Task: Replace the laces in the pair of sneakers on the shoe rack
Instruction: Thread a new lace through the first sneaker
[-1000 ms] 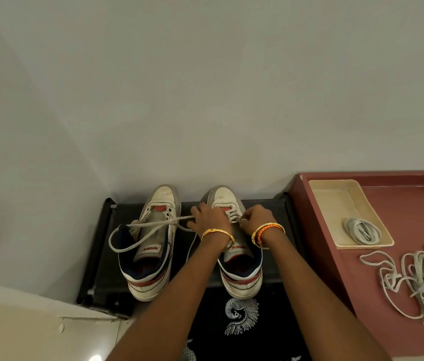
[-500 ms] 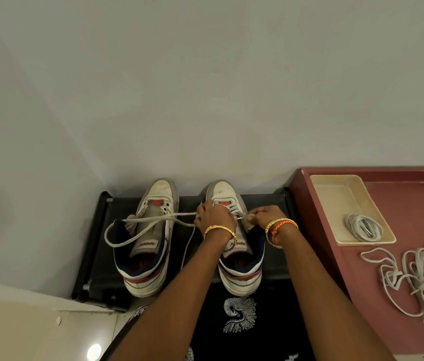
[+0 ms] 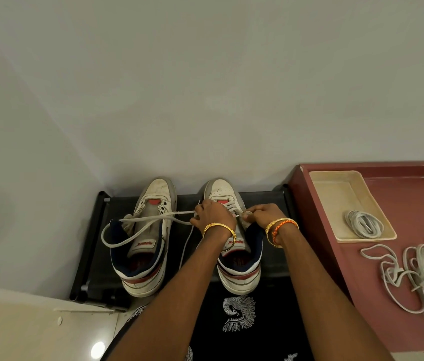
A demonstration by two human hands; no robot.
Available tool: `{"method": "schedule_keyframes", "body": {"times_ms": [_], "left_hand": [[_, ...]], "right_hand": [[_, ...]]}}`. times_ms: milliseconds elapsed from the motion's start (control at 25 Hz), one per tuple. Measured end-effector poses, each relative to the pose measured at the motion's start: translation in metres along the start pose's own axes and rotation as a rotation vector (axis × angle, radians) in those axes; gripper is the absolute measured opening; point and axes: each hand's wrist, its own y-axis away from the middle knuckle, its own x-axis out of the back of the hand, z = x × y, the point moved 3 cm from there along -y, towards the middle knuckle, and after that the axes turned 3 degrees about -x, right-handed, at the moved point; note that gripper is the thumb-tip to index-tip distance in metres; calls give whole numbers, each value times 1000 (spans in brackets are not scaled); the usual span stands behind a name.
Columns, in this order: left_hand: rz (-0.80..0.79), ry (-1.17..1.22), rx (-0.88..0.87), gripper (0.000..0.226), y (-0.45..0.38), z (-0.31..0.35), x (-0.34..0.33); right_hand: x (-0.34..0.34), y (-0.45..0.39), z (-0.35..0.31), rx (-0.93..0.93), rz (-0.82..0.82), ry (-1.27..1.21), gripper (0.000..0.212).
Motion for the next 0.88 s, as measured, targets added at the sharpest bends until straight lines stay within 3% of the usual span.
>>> {"method": "schedule_keyframes", "body": {"times_ms": [120,200,320,440,520,600,720,880], "left_hand": [[-22,-40,-20,45,1,2,0],[-28,-23,-21,41,2,2,1],[-51,-4,-47,33,6,4,6],[95,-42,-216,29,28,11,16],[179,18,-416,38,59,17,15],[54,6,-519,44,87,18,5],[-222,-174,-414,41,97,12,-14],[-227,-265,-409,37,98,14,-16]], "right_hand": [[1,-1,6,-129,-96,-184,29],[0,-4,10,-205,-137,-292,22],[0,-13,10,-128,-114,-133,13],[-2,-11,10,-54,-53,-157,19],[-1,-7,12,-26,0,-237,18],[1,-6,18,12,72,-257,19],[4,0,19,59,169,-283,19],[31,22,-5,261,266,-451,22]]}}
